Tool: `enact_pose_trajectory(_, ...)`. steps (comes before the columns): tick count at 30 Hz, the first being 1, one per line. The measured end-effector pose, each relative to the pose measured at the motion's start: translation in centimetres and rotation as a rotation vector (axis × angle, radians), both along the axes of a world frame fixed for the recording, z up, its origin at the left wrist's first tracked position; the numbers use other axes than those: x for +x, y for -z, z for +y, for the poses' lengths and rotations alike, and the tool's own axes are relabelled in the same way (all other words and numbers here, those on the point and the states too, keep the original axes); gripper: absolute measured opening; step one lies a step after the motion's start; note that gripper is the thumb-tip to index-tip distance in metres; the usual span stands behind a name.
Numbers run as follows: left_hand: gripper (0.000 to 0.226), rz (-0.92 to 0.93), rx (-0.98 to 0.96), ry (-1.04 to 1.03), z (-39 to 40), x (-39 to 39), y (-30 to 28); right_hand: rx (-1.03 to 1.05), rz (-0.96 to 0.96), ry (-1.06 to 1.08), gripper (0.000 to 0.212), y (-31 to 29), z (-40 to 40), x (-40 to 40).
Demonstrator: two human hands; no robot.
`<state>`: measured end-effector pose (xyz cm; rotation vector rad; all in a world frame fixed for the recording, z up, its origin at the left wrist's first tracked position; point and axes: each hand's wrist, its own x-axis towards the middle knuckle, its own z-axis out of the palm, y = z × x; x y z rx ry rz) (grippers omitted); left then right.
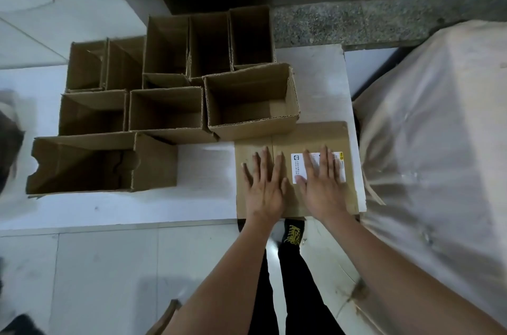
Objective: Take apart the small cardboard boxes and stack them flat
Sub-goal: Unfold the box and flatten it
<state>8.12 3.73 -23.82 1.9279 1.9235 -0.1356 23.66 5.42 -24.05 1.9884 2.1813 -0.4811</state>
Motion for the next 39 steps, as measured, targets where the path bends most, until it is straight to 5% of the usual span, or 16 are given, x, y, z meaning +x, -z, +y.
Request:
enact_pose_trajectory(12,0.064,-0.004,0.178,-0.06,-0.8,0.6,3.2,0.206,-0.031,0.0,0.068,3.0,-1.0,0.4)
enact_pose_trajectory(23,0.064,0.037,0.032,-0.051,-0.5,0.7,2.3,0.048,0.021,-0.008,0.068,1.2,-0.4,0.2)
enact_pose_trajectory(34,0.097,-0.012,-0.258,-0.015,0.9,0.9,0.0,-0.218,0.456,0.891,0.072,-4.9,4.6,3.1)
enact_pose_trajectory(37,0.101,-0.046,-0.282,-0.026,1.0,1.0,-0.7,-0.312,0.507,0.99,0.035,-4.8,5.9,4.3)
enact_pose_trajectory(39,0.102,-0.048,-0.299,-0.029,0.7,1.2,-1.1,-0.384,0.572,1.018,0.033,-4.2,5.9,5.4)
